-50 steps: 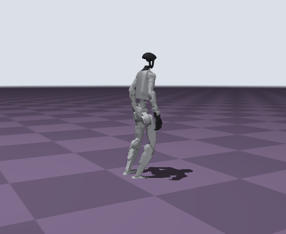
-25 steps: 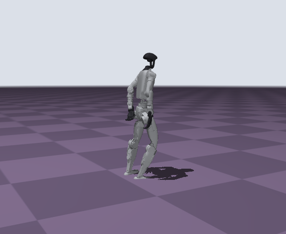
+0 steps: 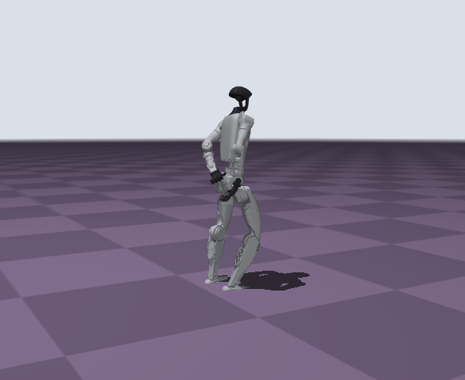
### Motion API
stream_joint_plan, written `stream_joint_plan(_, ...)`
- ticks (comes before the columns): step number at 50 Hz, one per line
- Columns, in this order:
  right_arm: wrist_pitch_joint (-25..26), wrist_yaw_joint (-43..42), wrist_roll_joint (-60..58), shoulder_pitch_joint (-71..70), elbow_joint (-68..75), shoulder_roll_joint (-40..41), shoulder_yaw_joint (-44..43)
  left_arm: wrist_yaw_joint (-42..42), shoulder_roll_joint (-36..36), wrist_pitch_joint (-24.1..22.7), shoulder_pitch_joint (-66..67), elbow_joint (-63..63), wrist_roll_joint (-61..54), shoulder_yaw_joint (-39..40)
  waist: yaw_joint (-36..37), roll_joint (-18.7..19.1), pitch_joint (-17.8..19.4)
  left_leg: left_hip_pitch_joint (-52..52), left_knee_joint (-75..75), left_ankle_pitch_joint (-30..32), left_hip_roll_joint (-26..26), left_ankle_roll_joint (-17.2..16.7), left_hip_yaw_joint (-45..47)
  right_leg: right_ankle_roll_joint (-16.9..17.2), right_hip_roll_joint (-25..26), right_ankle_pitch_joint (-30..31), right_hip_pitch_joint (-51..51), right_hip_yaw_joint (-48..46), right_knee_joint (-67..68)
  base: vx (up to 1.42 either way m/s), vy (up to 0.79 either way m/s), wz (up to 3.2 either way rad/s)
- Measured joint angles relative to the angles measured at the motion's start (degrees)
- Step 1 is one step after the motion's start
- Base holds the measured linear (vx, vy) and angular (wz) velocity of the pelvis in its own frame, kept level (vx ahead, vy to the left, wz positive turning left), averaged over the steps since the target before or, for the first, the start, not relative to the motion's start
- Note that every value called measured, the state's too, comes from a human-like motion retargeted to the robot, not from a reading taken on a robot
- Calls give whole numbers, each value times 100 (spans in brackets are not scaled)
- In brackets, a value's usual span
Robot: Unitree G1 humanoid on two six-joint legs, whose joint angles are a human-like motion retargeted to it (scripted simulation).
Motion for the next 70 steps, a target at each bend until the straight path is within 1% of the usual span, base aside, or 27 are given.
stream_joint_plan(11, 187, -230, 529, 58, -112, 19, -204, 485, -112, 127, -25, 3, -447, 100, 167, -32, 230, -194, 89, 289, 143, -73, -349, -220, 27, -51, 23, -281, 57, -8, -12, 37)
stream_joint_plan(18, 292, -273, 731, 87, -154, -32, -382, 613, -231, 218, -33, -50, -733, 195, 222, 72, 351, -502, 265, 501, 136, -302, -757, -337, 39, 6, -50, -503, 116, -11, -12, 39)
stream_joint_plan(23, 346, -361, 723, 5, -85, -99, -495, 821, -168, 280, -124, 148, -748, 394, 219, 175, 349, -679, 546, 271, 37, -304, -744, -370, -116, 87, -241, -747, 187, -11, -6, 60)
stream_joint_plan(27, 376, -461, 640, -123, 46, -153, -547, 1103, 10, 319, -250, 561, -628, 672, 228, 242, 317, -782, 1467, -144, 119, -238, -585, -366, -329, 151, -401, -933, 260, -10, 0, 67)
stream_joint_plan(30, 397, -531, 548, -232, 155, -192, -560, 1328, 196, 332, -351, 982, -500, 939, 232, 344, 284, -865, 2645, -563, 380, -196, -410, -368, -458, 186, -503, -1096, 346, -12, 5, 69)
stream_joint_plan(33, 403, -623, 446, -339, 236, -211, -564, 1556, 391, 305, -457, 1399, -366, 1213, 217, 572, 211, -915, 3790, -852, 862, -211, -254, -402, -462, 232, -627, -1335, 443, -15, 11, 72)
stream_joint_plan(35, 395, -689, 372, -437, 284, -206, -567, 1719, 500, 236, -564, 1672, -270, 1404, 187, 819, 82, -980, 4299, -977, 1250, -274, -217, -448, -323, 328, -705, -1575, 331, -14, 15, 73)
stream_joint_plan(37, 371, -759, 291, -532, 368, -208, -549, 1874, 532, 108, -663, 1924, -177, 1544, 165, 1191, -161, -1119, 4505, -1021, 1692, -383, -188, -516, -27, 604, -755, -1890, -95, -17, 18, 64)
stream_joint_plan(38, 363, -792, 255, -535, 391, -214, -539, 1926, 564, 82, -662, 1963, -147, 1578, 161, 1275, -186, -1078, 4534, -1018, 1766, -427, -155, -504, -60, 644, -808, -1965, -40, -20, 22, 66)
stream_joint_plan(40, 320, -857, 156, -583, 469, -224, -513, 2075, 581, -27, -690, 2042, -66, 1628, 101, 1369, -323, -913, 4064, -897, 1659, -476, -97, -474, -151, 790, -867, -2096, -209, -19, 24, 72)
stream_joint_plan(42, 280, -903, 38, -584, 509, -210, -450, 2151, 593, -106, -681, 2012, 5, 1623, 78, 1417, -326, -772, 3757, -964, 1538, -493, -53, -409, -335, 852, -978, -2143, -55, -22, 27, 67)
stream_joint_plan(43, 240, -929, -56, -607, 541, -208, -418, 2194, 582, -167, -688, 1986, 63, 1611, 26, 1361, -375, -587, 3170, -882, 1253, -440, -32, -363, -505, 886, -1043, -2126, -68, -23, 28, 67)
stream_joint_plan(45, 194, -954, -190, -572, 552, -168, -320, 2236, 562, -249, -671, 1923, 157, 1540, 19, 1336, -317, -469, 2902, -1035, 1095, -416, 65, -294, -767, 958, -1154, -2107, 152, -29, 28, 54)
stream_joint_plan(48, 85, -972, -482, -565, 510, -96, -189, 2268, 524, -396, -705, 1749, 352, 1425, -41, 1264, -300, -245, 2116, -1116, 658, -298, 145, -123, -1085, 1050, -1346, -1990, 273, -26, 28, 56)
stream_joint_plan(52, -66, -909, -809, -463, 415, 54, 19, 2226, 419, -527, -711, 1553, 550, 1273, -79, 1084, -284, 134, 837, -671, 58, -217, 156, 160, -1311, 1040, -1656, -1583, 275, -26, 24, 49)
stream_joint_plan(55, -170, -828, -972, -340, 333, 175, 197, 2159, 306, -590, -679, 1457, 632, 1171, -41, 967, -257, 355, 113, -285, -241, -208, 172, 220, -1401, 958, -1850, -1442, 318, -24, 17, 21)
stream_joint_plan(60, -321, -676, -1180, -152, 191, 299, 460, 2018, 161, -658, -641, 1355, 740, 1043, 5, 807, -259, 279, -45, -124, -416, -209, 225, 247, -1388, 866, -1995, -1437, 265, -18, 12, 18)
stream_joint_plan(70, -480, -564, -1453, -45, 39, 276, 712, 1783, 88, -724, -678, 1241, 947, 985, 9, 704, -381, 29, -50, 25, -384, -290, 332, 200, -1052, 778, -2258, -1527, 75, -10, 6, 22)
